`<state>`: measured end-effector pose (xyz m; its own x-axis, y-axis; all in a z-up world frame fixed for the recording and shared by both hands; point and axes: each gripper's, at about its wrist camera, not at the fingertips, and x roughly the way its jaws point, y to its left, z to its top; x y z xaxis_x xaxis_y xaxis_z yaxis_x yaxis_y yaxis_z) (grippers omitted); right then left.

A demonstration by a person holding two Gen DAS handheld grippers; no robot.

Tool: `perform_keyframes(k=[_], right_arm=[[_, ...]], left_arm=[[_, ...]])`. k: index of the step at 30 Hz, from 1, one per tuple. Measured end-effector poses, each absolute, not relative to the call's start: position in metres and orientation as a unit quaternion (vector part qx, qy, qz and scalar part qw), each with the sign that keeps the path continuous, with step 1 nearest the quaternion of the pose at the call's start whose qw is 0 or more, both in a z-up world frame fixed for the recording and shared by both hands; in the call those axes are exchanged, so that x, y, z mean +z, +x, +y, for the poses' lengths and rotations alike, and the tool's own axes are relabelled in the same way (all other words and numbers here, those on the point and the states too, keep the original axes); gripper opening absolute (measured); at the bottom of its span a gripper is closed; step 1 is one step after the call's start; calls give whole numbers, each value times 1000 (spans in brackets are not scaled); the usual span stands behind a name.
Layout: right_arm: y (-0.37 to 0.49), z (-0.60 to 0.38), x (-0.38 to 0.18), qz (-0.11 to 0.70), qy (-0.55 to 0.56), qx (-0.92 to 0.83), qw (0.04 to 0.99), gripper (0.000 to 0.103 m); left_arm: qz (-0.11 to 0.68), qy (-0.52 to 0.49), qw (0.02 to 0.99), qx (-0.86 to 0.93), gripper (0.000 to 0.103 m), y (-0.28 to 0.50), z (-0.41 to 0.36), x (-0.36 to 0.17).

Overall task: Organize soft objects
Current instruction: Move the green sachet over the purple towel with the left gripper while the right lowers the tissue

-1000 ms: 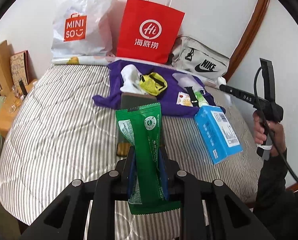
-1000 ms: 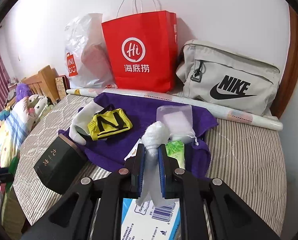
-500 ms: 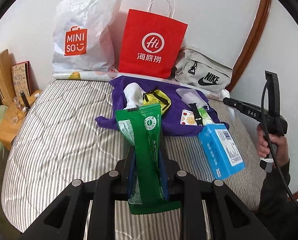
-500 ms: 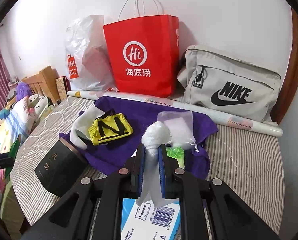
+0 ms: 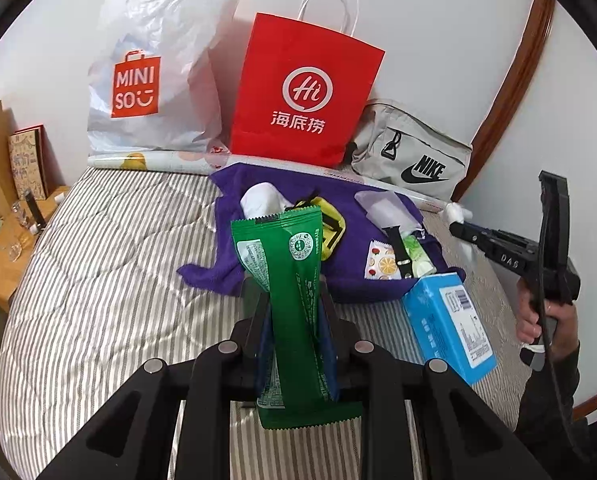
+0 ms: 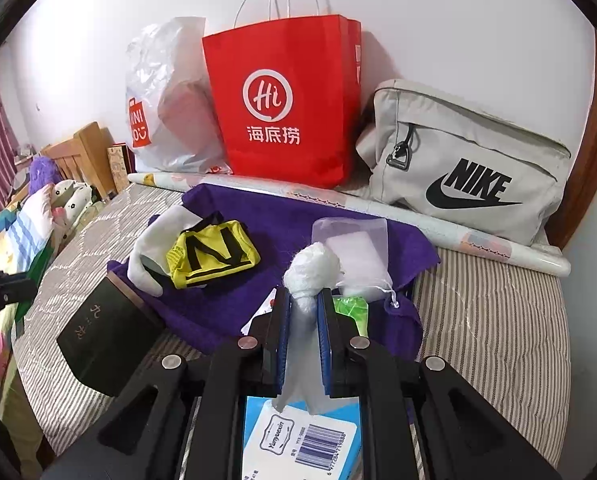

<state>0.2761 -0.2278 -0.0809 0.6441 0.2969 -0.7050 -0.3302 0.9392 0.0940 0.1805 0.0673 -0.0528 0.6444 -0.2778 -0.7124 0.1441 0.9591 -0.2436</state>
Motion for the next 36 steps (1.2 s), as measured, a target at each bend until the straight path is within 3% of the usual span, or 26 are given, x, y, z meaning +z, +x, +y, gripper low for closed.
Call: perform_keyframes(k=[36], right_arm=[[318,-226,-124,430,-34,165,887,13]], left_arm=[[420,-90,891,-146,21,272,49,-68]])
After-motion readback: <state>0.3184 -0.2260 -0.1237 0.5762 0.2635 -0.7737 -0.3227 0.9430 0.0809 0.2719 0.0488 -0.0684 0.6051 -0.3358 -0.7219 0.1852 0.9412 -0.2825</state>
